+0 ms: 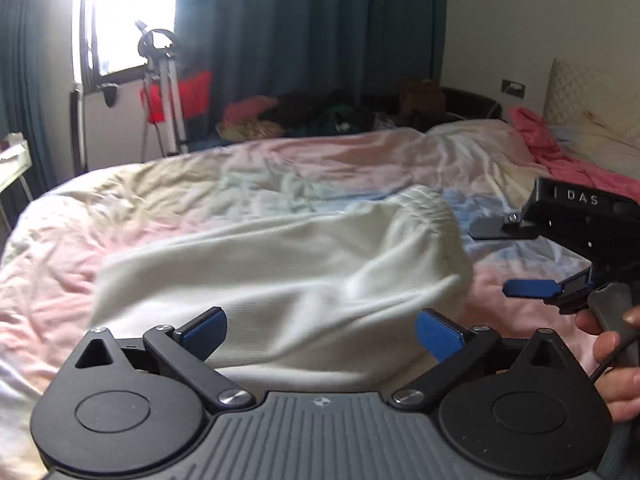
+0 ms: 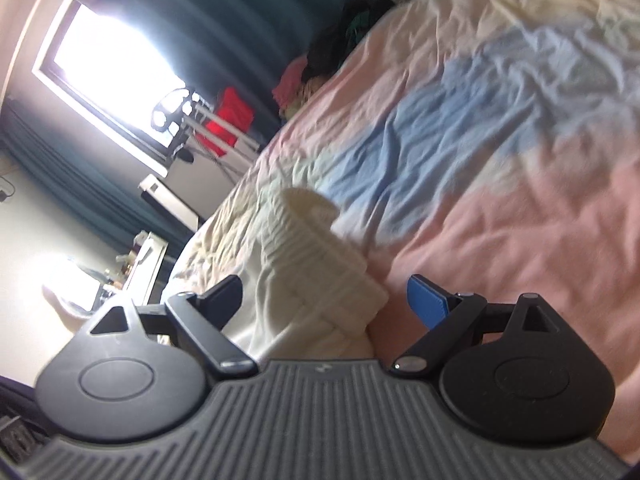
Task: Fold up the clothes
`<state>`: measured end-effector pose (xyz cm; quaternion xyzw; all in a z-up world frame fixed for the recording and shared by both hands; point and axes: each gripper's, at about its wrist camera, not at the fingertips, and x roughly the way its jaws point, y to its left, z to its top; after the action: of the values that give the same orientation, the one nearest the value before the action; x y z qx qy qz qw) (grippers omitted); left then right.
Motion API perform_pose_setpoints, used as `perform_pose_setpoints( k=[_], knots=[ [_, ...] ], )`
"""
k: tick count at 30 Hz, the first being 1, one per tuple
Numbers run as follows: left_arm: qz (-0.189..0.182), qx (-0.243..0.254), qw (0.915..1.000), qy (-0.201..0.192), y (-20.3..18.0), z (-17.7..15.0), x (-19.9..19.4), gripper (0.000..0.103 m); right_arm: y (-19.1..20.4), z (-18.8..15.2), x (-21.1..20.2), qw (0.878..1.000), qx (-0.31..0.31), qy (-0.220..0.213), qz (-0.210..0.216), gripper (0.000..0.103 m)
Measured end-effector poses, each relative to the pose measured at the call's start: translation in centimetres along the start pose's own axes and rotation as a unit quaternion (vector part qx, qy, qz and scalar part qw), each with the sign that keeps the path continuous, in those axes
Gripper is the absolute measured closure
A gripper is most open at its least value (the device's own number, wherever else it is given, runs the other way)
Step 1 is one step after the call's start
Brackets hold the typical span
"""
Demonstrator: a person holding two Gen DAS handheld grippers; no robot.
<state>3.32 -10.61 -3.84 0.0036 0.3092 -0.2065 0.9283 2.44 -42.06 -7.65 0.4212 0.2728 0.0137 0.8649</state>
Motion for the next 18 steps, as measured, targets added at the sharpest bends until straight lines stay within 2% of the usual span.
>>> perform_pose_setpoints(
  k=[4, 7, 8, 9, 12, 15, 18],
  knots=[
    [-0.006, -0.068, 0.9974, -0.023, 4.4, -0.4, -1.6, 0.003, 0.3, -0.8, 2.1, 0.999, 0.022, 0.027, -0.001, 0.012],
    [-0.007, -0.118, 0.9923, -0.038, 7.5, -0.6, -2.7, 0.005, 0.4, -1.2, 3.2, 0.998, 0.05, 0.025, 0.017, 0.01],
    [0.003, -0.13, 0.9908, -0.038, 8.3, -0.5, -2.8, 0.005, 0.5, -1.3, 3.6, 0.998, 0.057, 0.023, 0.019, 0.01],
    [0.01, -0.14, 0.9894, -0.038, 9.0, -0.5, -2.9, 0.005, 0.7, -1.3, 3.9, 0.999, 0.05, 0.018, 0.004, 0.011],
    [0.015, -0.157, 0.9868, -0.039, 10.6, -1.0, -3.2, 0.005, 1.1, -1.7, 5.0, 0.999, 0.042, 0.005, -0.033, 0.011],
    [0.012, -0.149, 0.9883, -0.031, 11.1, -1.6, -3.2, 0.006, 0.5, -2.2, 6.3, 0.997, 0.067, 0.002, -0.047, 0.011],
    [0.026, -0.127, 0.9913, -0.025, 10.9, -1.8, -2.8, 0.006, 0.4, -2.8, 7.5, 0.996, 0.075, 0.008, -0.057, 0.019]
  ],
)
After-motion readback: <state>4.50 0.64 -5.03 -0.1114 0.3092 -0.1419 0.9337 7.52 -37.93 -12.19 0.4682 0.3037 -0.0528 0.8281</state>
